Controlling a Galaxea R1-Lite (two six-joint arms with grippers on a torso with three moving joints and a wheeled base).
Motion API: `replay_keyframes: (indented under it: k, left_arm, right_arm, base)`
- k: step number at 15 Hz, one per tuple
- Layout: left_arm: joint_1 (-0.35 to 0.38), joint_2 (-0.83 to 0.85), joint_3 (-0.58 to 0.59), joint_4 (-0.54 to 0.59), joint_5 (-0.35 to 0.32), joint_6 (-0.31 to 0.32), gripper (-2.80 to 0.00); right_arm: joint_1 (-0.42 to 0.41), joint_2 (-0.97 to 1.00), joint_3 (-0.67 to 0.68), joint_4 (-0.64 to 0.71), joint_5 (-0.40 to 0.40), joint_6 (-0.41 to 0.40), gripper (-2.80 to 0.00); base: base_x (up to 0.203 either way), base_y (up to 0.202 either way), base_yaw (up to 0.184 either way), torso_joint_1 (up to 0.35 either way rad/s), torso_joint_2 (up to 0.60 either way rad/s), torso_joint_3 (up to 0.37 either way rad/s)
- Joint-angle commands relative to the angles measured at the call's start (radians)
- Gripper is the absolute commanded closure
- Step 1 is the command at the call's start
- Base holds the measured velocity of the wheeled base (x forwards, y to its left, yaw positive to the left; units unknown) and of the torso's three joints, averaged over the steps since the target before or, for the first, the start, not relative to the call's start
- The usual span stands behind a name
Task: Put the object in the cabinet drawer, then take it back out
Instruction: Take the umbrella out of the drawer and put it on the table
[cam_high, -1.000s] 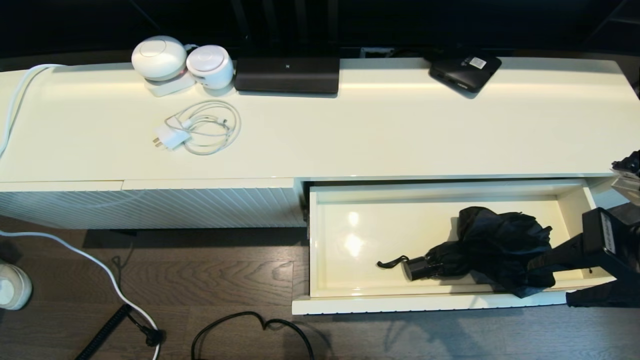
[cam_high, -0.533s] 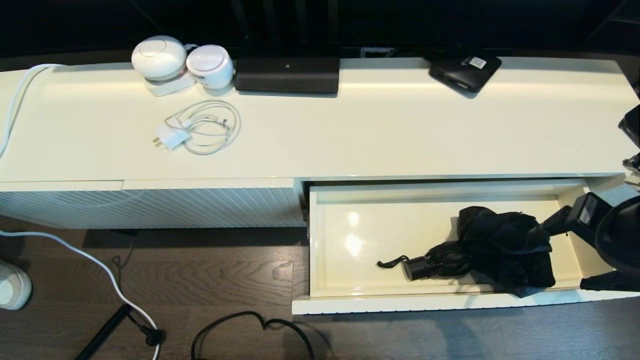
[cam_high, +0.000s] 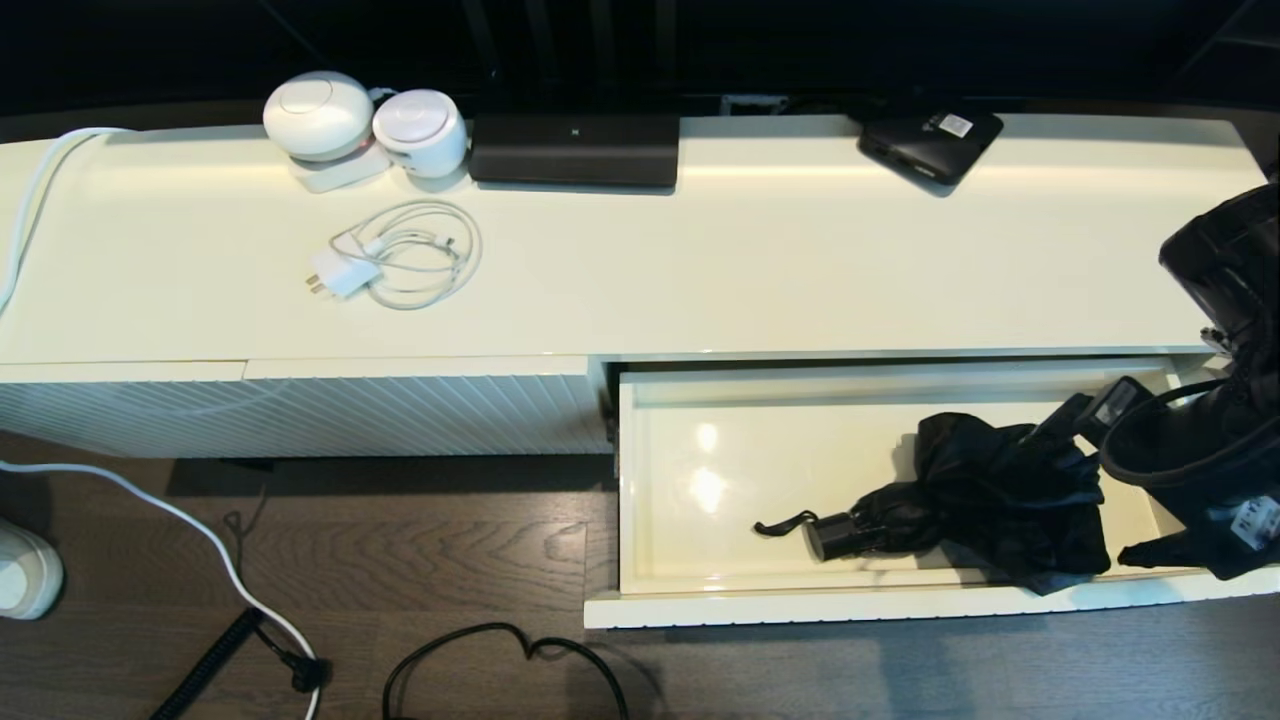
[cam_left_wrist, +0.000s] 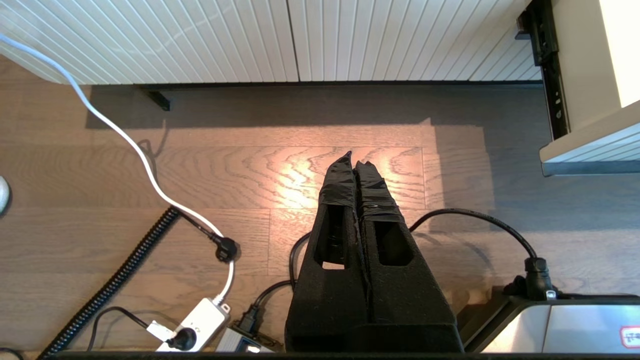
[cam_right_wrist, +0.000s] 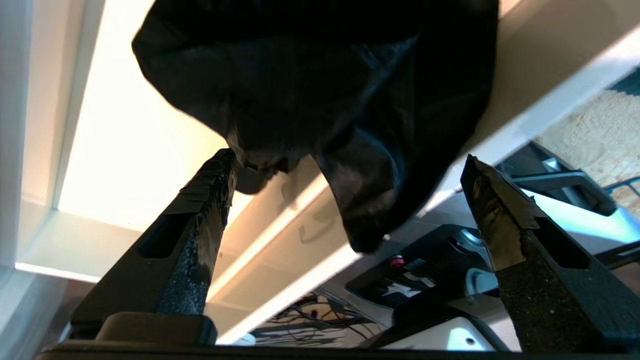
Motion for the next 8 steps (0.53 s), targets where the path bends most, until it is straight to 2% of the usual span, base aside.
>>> replay_keyframes:
  k: [1, 8]
  left_arm:
    - [0.000, 0.000, 0.000, 0.000, 0.000, -0.001, 0.00]
    - [-0.001, 0.000, 0.001, 0.000, 0.000, -0.001, 0.00]
  right_arm:
    - [-0.010, 0.049, -0.002, -0.010, 0.001, 0.017, -2.80]
    - [-0.081, 0.147, -0.002, -0.139, 0.043, 0.019, -2.80]
  base:
    - [0.000, 0.000, 0.000, 0.000, 0.00, 0.000]
    - [0.000, 0.000, 0.000, 0.000, 0.00, 0.000]
